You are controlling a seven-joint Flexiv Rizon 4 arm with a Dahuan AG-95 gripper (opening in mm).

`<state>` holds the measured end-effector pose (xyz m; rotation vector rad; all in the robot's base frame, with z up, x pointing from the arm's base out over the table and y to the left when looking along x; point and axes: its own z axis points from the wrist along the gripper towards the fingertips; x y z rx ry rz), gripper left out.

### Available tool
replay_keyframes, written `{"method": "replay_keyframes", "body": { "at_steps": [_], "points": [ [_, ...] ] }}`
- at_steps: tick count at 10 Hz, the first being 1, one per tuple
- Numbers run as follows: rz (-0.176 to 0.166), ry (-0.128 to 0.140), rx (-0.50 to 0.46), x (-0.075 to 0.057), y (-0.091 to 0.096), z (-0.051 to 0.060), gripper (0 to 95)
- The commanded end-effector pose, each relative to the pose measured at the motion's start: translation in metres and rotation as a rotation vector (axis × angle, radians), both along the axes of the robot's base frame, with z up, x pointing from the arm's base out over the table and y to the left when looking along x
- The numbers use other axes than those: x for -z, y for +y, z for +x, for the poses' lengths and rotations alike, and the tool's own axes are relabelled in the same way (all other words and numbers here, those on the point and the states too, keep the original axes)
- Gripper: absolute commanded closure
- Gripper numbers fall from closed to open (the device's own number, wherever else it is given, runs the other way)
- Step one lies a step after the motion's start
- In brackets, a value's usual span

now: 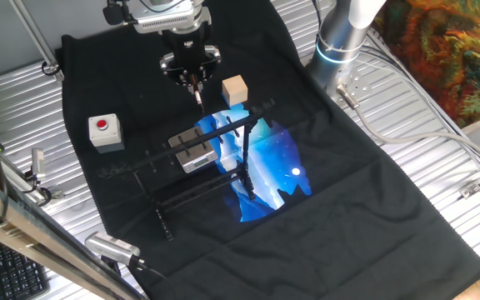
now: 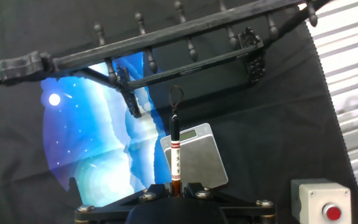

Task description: Place the brush on the pen rack

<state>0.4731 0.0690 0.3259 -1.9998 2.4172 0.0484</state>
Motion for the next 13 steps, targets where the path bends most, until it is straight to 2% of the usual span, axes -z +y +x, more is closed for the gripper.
{"method": "replay_keyframes", "body": {
  "at_steps": [1,5,8,11,13],
  "points": [
    [0.015,-0.001,-0.034,0.0,0.001,-0.001,95.0],
    [0.021,-0.001,-0.06,0.0,0.0,0.002,95.0],
    [0.046,0.007,-0.071,0.002,-0.005,0.014,95.0],
    [0.044,0.013,-0.073,0.002,-0.003,0.026,95.0],
    [0.054,0.014,-0.078,0.004,-0.008,0.031,95.0]
  ]
}}
